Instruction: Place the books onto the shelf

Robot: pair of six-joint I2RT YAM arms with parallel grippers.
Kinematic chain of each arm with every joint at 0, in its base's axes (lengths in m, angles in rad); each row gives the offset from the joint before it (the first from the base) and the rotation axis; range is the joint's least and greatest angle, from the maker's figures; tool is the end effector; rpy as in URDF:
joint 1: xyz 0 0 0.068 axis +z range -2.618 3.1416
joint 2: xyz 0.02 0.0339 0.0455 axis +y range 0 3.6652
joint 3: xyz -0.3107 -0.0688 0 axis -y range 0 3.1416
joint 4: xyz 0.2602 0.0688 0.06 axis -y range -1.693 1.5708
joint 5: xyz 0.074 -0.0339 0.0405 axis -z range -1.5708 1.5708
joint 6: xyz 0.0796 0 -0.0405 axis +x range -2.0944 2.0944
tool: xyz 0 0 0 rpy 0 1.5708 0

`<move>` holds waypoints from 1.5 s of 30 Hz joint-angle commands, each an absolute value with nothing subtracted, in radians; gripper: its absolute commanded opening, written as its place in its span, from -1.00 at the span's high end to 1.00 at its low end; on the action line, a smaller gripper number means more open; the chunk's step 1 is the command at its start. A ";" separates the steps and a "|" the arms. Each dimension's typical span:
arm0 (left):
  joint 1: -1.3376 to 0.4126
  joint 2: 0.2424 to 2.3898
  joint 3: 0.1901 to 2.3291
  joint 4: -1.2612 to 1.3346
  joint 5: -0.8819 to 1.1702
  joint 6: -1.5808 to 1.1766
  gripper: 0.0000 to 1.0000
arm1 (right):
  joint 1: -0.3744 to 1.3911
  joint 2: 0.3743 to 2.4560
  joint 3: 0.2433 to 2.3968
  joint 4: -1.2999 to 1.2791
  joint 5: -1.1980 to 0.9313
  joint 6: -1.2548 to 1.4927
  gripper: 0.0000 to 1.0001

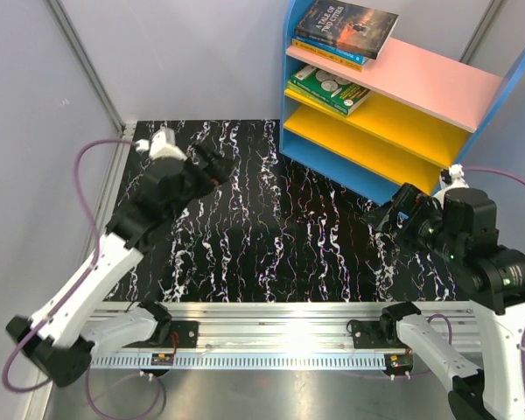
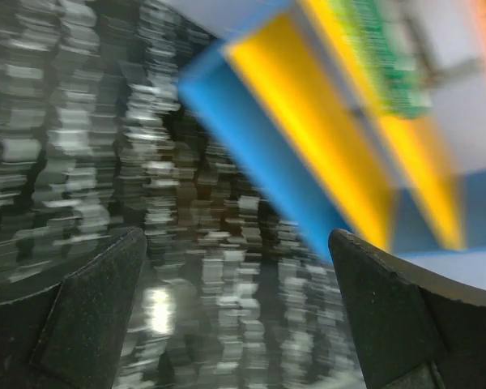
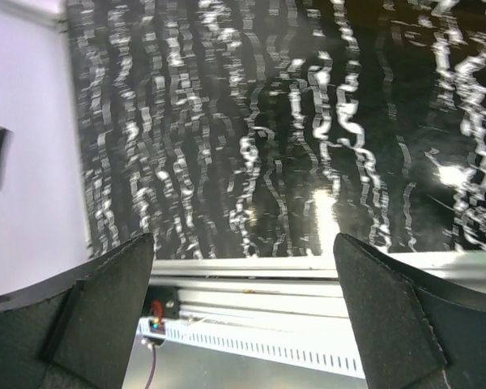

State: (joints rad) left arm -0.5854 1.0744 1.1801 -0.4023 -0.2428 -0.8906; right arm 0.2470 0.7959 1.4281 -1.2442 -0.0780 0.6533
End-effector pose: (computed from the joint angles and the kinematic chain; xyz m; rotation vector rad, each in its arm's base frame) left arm 0.2349 -0.1327 0.4296 -0.4650 1.8788 -0.7858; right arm 0.0980 0.0311 0.4495 0.4080 2.2060 0.5861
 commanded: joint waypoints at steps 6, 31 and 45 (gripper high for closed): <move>-0.572 0.672 0.718 -0.312 -0.831 -0.428 -0.97 | 0.250 0.621 1.376 -1.187 -0.166 0.609 -0.99; -0.127 1.123 0.236 0.758 -0.467 -0.173 -0.97 | 0.250 0.483 1.329 -1.233 -0.132 0.632 -0.99; 0.020 1.310 0.198 1.051 -0.149 -0.032 -0.98 | 0.252 0.574 1.026 -0.814 0.043 0.533 -0.99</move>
State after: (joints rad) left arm -0.0040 1.3106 0.2157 0.8818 -0.2283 -0.0452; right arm 0.2470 0.5625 1.0828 -1.0328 -0.0532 0.6155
